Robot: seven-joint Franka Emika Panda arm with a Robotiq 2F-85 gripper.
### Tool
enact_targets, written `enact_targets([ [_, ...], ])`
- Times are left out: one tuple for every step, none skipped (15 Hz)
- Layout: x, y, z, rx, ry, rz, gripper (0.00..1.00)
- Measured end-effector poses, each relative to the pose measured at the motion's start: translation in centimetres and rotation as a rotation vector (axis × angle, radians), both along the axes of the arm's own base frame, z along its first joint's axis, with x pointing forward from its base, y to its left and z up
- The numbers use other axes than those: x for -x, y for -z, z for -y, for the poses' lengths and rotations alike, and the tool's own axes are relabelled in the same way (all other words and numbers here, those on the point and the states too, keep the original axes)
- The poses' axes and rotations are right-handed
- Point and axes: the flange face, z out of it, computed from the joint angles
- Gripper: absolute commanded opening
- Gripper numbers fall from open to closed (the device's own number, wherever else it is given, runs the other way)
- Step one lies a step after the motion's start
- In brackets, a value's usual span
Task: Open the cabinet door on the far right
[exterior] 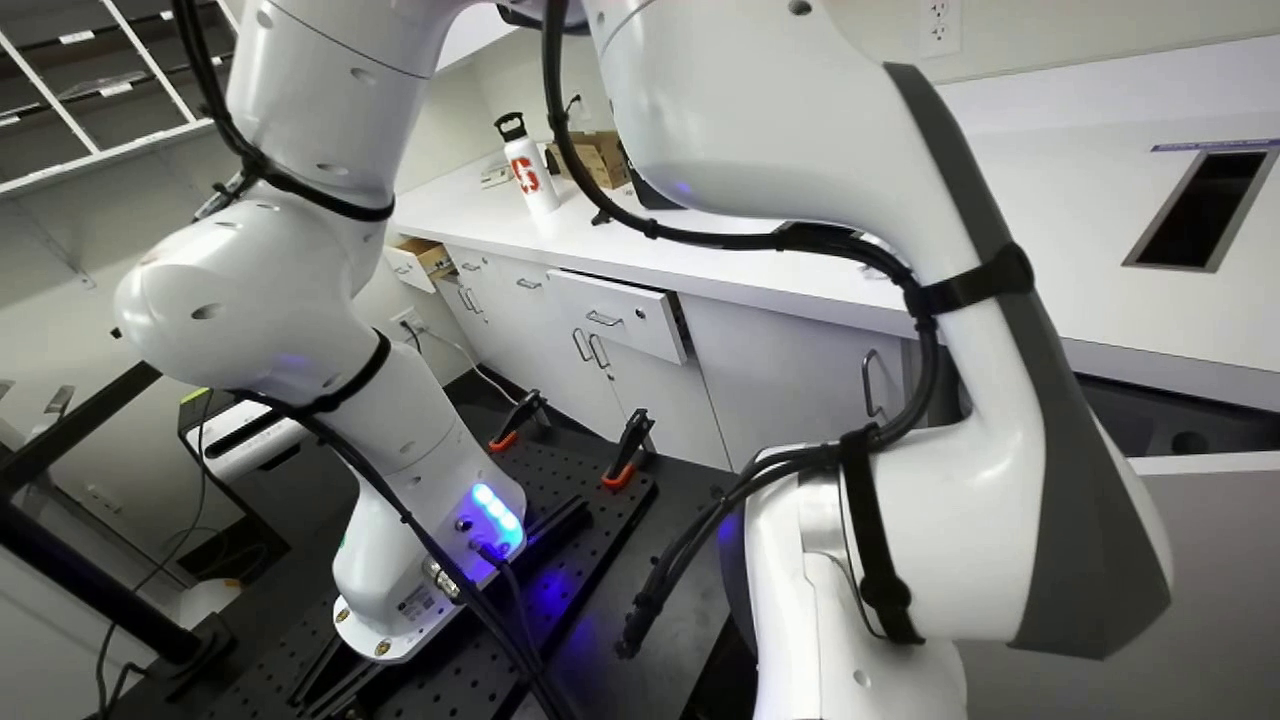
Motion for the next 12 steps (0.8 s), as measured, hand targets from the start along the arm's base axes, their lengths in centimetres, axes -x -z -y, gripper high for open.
enact_targets([
  [-0.2,0.0,-0.1,-0.001,-0.004,0.003,0.02],
  [-0.3,0.1,-0.1,-0.002,-0.006,0.004,0.02],
  [-0.3,0.1,-0.1,-0.001,-0.005,0.004,0.02],
  [-0.1,0.0,0.0,0.005,-0.004,0.0,0.02],
  [0.3,-0.1,0.1,0.018,-0.005,-0.007,0.02],
  [1.0,-0.3,0.3,0.035,-0.002,-0.019,0.02],
  [1.9,-0.5,0.6,0.054,0.005,-0.034,0.02],
  [3.0,-0.7,0.9,0.075,0.015,-0.053,0.02],
  [4.3,-1.0,1.3,0.101,0.029,-0.075,0.02],
  [5.5,-1.4,1.9,0.126,0.043,-0.101,0.02],
  [6.9,-1.8,2.7,0.156,0.053,-0.132,0.02],
  [8.1,-2.2,3.6,0.186,0.064,-0.166,0.02],
])
